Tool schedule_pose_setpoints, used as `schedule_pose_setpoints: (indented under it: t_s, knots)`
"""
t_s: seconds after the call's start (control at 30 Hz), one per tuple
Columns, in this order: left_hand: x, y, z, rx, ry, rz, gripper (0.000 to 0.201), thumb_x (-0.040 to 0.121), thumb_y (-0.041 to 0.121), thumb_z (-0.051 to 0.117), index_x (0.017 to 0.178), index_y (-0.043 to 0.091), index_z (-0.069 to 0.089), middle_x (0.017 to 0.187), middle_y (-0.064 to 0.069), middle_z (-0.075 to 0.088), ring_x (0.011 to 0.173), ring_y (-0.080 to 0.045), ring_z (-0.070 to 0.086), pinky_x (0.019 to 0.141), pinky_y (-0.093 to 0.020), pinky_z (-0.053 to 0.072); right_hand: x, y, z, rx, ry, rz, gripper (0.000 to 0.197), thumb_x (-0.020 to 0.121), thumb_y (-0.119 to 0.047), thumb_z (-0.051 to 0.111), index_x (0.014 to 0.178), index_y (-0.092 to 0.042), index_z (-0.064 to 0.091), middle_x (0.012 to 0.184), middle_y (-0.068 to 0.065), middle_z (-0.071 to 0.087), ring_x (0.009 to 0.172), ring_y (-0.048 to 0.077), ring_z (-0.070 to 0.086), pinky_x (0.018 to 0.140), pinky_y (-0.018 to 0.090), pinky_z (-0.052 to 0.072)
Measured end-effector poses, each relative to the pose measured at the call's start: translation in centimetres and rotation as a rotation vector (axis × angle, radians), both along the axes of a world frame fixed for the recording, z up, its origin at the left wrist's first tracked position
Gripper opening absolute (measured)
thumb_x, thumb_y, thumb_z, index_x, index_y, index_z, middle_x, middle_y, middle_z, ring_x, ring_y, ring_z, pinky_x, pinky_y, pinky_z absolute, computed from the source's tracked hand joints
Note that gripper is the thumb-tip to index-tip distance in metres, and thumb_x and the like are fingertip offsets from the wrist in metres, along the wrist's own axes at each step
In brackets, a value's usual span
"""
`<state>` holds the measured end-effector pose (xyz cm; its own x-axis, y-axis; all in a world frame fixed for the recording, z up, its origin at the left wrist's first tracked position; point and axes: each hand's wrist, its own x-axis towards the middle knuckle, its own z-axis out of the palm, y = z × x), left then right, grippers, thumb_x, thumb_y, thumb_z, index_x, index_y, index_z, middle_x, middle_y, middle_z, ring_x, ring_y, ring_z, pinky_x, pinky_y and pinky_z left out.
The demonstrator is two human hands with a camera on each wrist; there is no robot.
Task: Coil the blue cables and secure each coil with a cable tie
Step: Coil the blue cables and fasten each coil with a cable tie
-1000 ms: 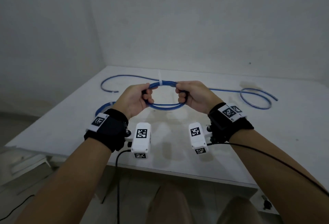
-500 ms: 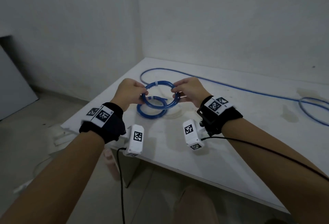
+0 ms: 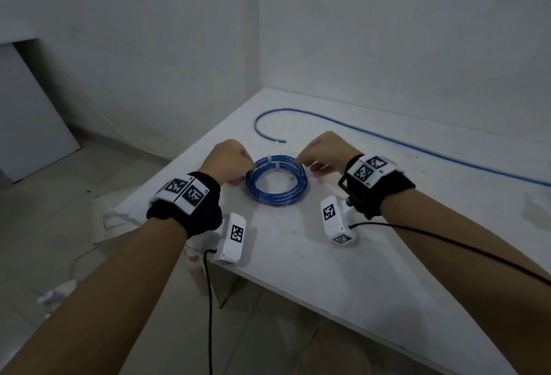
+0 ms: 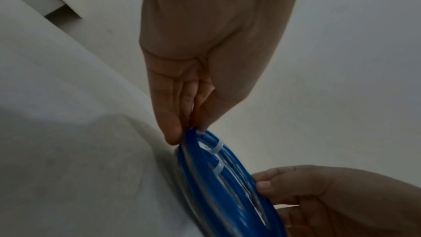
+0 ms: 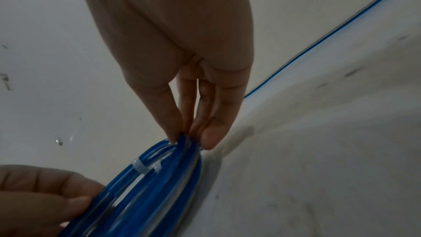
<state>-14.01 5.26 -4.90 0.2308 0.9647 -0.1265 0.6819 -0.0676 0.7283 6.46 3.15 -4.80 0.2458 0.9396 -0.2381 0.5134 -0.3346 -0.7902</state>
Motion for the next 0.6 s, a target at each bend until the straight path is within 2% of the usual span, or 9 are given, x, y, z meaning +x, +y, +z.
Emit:
schedule_pose_setpoints:
  t_s: [0.13, 0.27, 0.4, 0.5, 0.6]
  knots:
    - [0.3, 1.5, 1.0, 0.045, 0.02, 0.0, 0.021, 0.09, 0.027, 0.063, 0.093, 0.006, 0.063, 0.088, -0.007, 0.063, 0.078, -0.023, 0.061, 0.067, -0.032, 0.054, 1.0, 3.1, 1.0, 0.054, -0.076, 0.037, 0.022, 0.084, -0.017, 0.071, 0.098, -0.001, 0.069, 0.086, 0.009, 0.066, 0.071, 0.019, 0.059, 0.065, 0.029, 0.053]
    - [1.0, 2.9, 2.1, 0.172, 0.054, -0.014, 0.023, 0.089, 0.027, 0.062, 0.096, 0.006, 0.066, 0.091, -0.003, 0.063, 0.08, -0.018, 0.055, 0.071, -0.027, 0.043, 0.9, 6.7, 0.5, 0.072, -0.246, 0.15, 0.02, 0.082, -0.016, 0.072, 0.098, -0.004, 0.073, 0.09, 0.01, 0.068, 0.074, 0.019, 0.061, 0.067, 0.029, 0.055]
    - [1.6, 4.0, 2.6, 0.191, 0.077, -0.045, 0.019, 0.088, 0.027, 0.063, 0.096, 0.01, 0.066, 0.096, -0.001, 0.063, 0.084, -0.015, 0.056, 0.063, -0.023, 0.04, 0.3, 9.5, 0.0, 0.015, -0.367, 0.29, 0.02, 0.082, -0.014, 0.073, 0.1, -0.006, 0.072, 0.078, 0.001, 0.062, 0.064, 0.013, 0.057, 0.063, 0.024, 0.052]
    - [1.8, 4.6, 2.5, 0.19, 0.091, -0.051, 0.021, 0.088, 0.028, 0.064, 0.099, 0.011, 0.066, 0.102, -0.002, 0.065, 0.087, -0.015, 0.056, 0.071, -0.025, 0.039, -0.2, 10.4, -0.5, 0.052, -0.518, 0.35, 0.018, 0.08, -0.01, 0.071, 0.098, -0.005, 0.072, 0.084, 0.002, 0.062, 0.067, 0.012, 0.056, 0.058, 0.021, 0.048]
    - [2.0, 5.0, 2.2, 0.187, 0.1, -0.059, 0.027, 0.089, 0.03, 0.063, 0.11, 0.013, 0.063, 0.114, -0.003, 0.063, 0.095, -0.015, 0.056, 0.077, -0.025, 0.04, -0.4, 10.6, -0.6, 0.095, -0.627, 0.404, 0.014, 0.083, -0.009, 0.067, 0.095, -0.006, 0.072, 0.09, 0.003, 0.062, 0.082, 0.016, 0.056, 0.059, 0.022, 0.044]
